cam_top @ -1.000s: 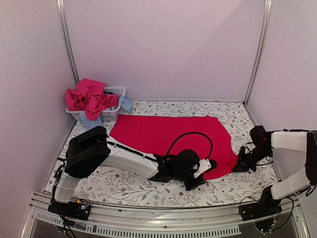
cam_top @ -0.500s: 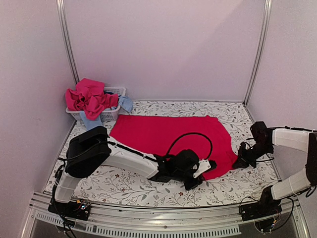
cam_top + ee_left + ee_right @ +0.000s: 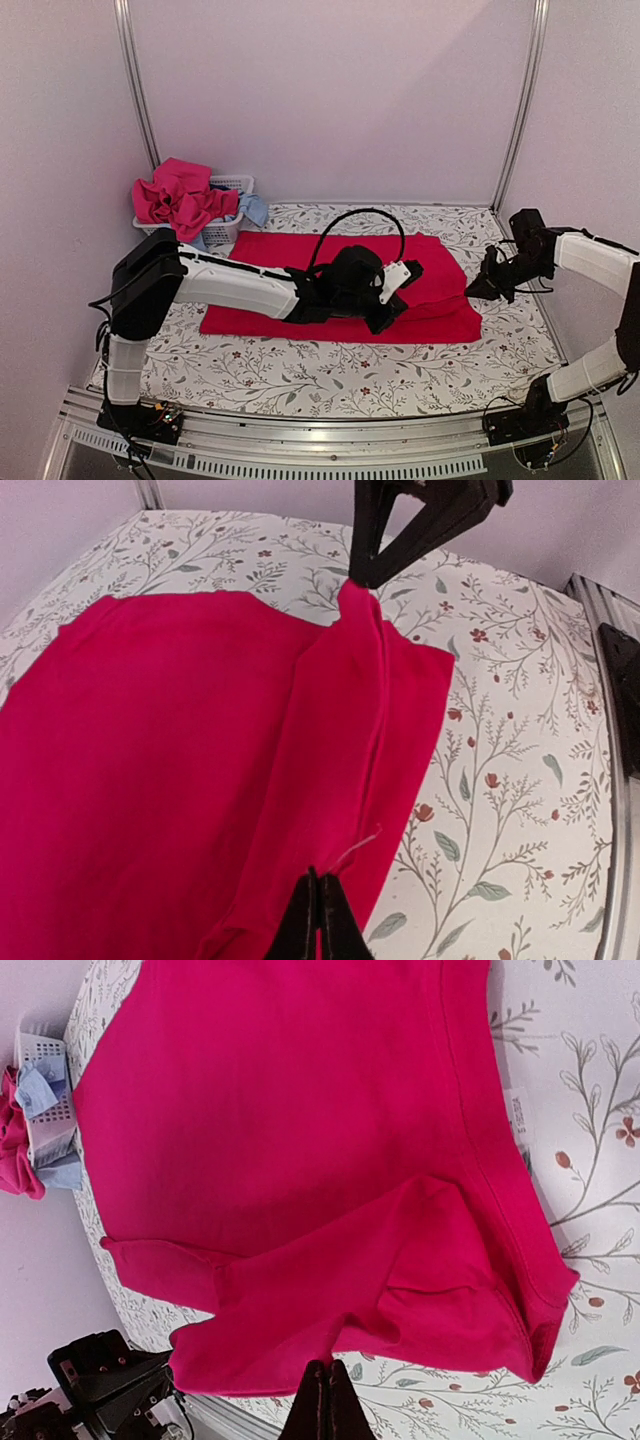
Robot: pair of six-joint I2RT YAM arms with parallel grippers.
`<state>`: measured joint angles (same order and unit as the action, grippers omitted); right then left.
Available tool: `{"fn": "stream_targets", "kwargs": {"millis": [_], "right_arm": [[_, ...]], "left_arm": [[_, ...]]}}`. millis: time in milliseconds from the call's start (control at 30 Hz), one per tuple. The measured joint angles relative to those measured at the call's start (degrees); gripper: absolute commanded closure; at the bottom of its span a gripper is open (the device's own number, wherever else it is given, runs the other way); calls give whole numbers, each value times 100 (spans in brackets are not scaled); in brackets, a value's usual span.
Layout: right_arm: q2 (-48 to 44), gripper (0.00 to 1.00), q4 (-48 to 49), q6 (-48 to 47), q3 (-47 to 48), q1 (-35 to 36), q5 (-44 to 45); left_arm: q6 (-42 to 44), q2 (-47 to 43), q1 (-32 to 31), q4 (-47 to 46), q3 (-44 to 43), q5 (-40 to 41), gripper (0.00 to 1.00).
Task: Fold and stack the mixed laundry pile
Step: Fold the flattened T-shirt at the center of the board.
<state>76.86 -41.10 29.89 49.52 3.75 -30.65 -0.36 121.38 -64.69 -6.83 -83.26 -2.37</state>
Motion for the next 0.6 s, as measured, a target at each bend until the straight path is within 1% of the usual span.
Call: {"fn": "stream_targets", "kwargs": {"millis": [300, 600], "right_arm": [[1130, 100, 433, 90, 890, 0, -44], [1965, 100, 734, 96, 1471, 2, -79]], "left_arm": [[-269, 66, 538, 15, -227, 133, 100], [-466, 518, 835, -66, -581, 319, 100]]}}
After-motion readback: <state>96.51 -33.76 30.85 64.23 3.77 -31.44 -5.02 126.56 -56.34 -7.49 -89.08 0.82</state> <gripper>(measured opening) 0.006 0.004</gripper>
